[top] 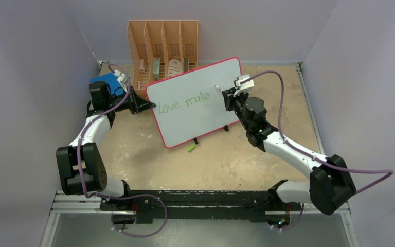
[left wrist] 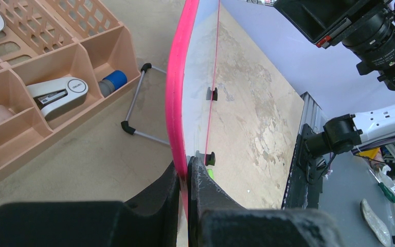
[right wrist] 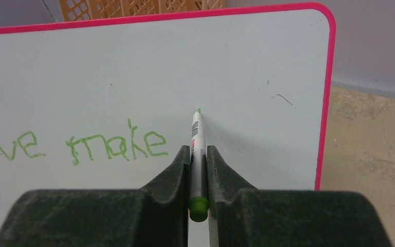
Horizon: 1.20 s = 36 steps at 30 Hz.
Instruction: Write a sentence on the whiteboard
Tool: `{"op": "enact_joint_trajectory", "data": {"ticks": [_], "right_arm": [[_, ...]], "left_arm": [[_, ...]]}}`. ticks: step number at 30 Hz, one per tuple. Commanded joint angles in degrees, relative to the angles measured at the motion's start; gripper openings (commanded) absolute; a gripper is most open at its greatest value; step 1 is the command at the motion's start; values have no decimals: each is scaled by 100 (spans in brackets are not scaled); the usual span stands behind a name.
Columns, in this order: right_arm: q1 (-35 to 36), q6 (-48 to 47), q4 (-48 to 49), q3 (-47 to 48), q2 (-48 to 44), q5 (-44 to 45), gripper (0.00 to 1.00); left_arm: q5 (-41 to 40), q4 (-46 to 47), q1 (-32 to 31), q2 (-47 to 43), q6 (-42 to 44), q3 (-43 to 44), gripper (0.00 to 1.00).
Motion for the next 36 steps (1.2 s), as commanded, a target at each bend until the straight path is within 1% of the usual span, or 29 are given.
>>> {"op": "enact_joint_trajectory", "data": {"ticks": [1, 13, 36], "right_arm": [[-27, -95, 375, 266, 6, 18, 0], [-28, -70, 308, 210, 9, 39, 0], [-27, 195, 7, -317, -243, 57, 0]], "left_arm": [[-40, 267, -11, -219, 273, 159, 0], [-45, 257, -7, -220, 282, 163, 0], [-48, 266, -11, -255, 273, 147, 0]]}}
